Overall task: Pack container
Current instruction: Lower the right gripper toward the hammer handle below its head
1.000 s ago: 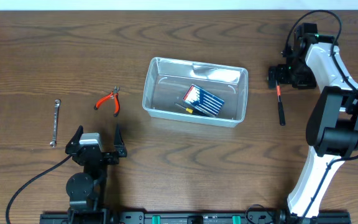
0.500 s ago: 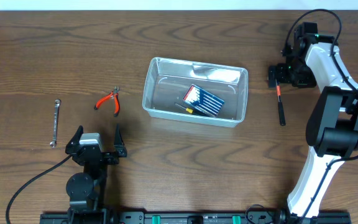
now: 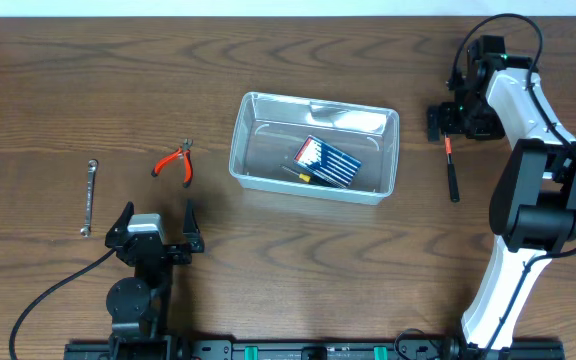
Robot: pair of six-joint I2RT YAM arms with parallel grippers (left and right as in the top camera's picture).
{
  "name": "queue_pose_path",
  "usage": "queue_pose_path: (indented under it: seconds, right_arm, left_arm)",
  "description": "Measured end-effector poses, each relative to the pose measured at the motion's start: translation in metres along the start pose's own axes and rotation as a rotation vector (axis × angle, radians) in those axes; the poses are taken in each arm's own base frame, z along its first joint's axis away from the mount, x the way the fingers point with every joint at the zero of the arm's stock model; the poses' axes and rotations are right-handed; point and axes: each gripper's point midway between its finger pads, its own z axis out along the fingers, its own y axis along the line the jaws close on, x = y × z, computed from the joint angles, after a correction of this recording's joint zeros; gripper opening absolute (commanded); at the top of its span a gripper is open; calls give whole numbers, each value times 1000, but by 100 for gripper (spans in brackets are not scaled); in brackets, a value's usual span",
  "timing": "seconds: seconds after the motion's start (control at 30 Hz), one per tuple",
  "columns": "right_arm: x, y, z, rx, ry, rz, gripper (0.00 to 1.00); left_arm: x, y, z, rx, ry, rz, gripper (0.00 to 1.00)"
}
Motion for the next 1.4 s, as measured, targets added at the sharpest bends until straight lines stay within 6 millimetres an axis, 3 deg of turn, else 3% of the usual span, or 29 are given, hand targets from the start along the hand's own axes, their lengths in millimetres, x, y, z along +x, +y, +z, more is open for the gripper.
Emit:
queue_pose_path:
  seconds: [0.6, 0.8, 1.4]
  right_arm:
    - [-3, 0, 3, 1, -15, 0, 99]
    - [9, 1, 14, -1, 18, -1, 99]
    - [-3, 0, 15, 2, -34, 1, 99]
  left_arm:
    - [0, 0, 0, 0, -1, 0, 98]
    - [0, 0, 0, 0, 0, 0, 98]
    - [0, 0, 0, 0, 0, 0, 98]
